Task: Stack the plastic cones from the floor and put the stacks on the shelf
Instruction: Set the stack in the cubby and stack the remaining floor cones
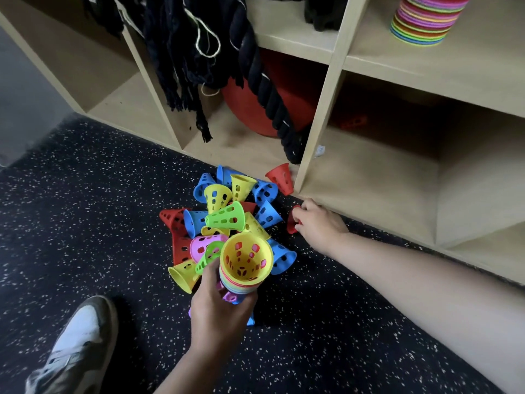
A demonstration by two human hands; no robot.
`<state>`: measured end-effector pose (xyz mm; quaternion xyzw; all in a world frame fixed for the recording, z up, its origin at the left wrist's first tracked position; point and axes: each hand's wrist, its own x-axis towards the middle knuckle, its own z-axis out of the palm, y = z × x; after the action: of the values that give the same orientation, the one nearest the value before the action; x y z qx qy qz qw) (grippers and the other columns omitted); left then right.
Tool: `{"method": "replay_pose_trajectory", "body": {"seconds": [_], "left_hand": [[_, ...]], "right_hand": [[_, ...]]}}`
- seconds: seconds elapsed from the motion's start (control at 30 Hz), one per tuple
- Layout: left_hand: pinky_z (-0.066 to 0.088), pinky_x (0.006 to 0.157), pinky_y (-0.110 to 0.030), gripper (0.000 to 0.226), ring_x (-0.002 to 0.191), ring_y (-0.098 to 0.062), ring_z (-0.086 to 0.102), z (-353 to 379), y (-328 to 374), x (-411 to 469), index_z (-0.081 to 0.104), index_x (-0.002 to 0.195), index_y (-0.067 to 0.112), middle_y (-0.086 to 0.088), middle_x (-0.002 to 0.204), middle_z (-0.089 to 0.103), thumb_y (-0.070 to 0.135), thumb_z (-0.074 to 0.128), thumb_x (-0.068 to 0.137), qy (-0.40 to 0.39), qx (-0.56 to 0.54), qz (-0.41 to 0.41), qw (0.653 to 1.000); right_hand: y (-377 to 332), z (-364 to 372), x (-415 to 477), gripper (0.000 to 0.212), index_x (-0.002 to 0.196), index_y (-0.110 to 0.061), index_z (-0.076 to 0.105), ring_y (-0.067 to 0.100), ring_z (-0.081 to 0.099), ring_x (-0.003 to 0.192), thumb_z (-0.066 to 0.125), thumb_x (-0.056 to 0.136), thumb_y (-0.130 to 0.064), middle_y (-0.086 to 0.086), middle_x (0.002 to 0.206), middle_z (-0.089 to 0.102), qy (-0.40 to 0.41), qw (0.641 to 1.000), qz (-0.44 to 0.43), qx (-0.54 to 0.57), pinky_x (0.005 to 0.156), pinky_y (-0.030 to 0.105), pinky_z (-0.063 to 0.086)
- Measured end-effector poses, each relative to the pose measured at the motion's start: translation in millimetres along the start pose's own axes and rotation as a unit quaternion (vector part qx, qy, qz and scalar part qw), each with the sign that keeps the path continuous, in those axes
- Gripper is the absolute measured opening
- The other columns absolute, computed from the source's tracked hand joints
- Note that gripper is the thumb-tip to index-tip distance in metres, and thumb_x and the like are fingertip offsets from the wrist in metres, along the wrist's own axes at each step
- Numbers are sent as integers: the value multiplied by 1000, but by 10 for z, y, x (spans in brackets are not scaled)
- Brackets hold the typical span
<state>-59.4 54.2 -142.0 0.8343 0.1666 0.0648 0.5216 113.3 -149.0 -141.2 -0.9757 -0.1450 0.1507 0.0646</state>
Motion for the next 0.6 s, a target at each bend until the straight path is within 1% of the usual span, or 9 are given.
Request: {"method": "replay_pose_trajectory", "body": {"seconds": [0.03,0.07,0.17,0.2,0.27,0.33,0.43,0.53,0.6], "left_hand": [[55,78,-15,68,97,2,66,4,9,6,55,122,34,13,109,69,21,90,65,-5,2,4,1000],[54,78,-14,68,97,0,66,4,15,12,55,122,33,12,109,69,22,90,65,-11,6,9,1000],[57,80,-27,68,98,-4,67,-16,38,17,55,122,30,15,107,69,25,91,65,-21,28,30,999],[57,81,-29,67,98,-3,66,-23,44,12,55,121,31,17,106,68,24,91,64,-22,29,34,999],[57,82,-27,68,97,1,65,-47,64,-1,54,119,36,21,105,67,22,91,64,-18,29,38,999],[57,82,-27,72,97,1,65,-72,71,-6,50,119,42,21,105,67,23,91,64,-18,26,39,999],[59,79,-31,73,95,-1,67,-94,15,2,47,120,45,15,106,69,27,90,64,-24,29,37,999],[59,79,-33,70,94,-1,67,-114,-41,27,49,121,42,15,106,69,31,89,65,-34,25,38,998],[58,80,-34,69,96,-5,67,-116,-92,45,49,121,40,16,106,68,37,87,63,-48,23,40,998]], "right_hand": [[36,-13,-45,13,102,-16,52,26,56,96,54,98,-29,1,119,49,14,1000,-5,4,73,35,49],[80,-24,-94,14,99,-17,55,25,56,95,55,97,-31,-1,116,50,24,1000,-10,11,74,35,49],[210,-77,-214,15,96,-19,62,22,57,92,57,97,-33,-7,109,55,45,998,-22,25,69,31,43],[251,-99,-239,15,97,-20,65,22,58,92,58,96,-34,-7,108,56,45,998,-24,27,68,30,41],[302,-127,-272,17,99,-22,68,22,60,94,60,95,-36,-6,107,58,38,999,-16,28,70,30,43],[301,-111,-308,20,103,-26,66,21,60,96,61,93,-42,-7,110,58,24,1000,-1,19,70,29,43],[210,-46,-329,26,115,-28,62,23,61,98,55,94,-42,-7,117,56,-9,1000,5,-7,72,29,44],[142,-19,-359,25,114,-25,61,25,61,95,48,97,-38,-5,116,57,-4,1000,3,-6,70,30,42],[146,4,-413,28,112,-25,62,24,62,94,44,98,-40,-5,115,58,-12,1000,8,-9,72,30,44]]}}
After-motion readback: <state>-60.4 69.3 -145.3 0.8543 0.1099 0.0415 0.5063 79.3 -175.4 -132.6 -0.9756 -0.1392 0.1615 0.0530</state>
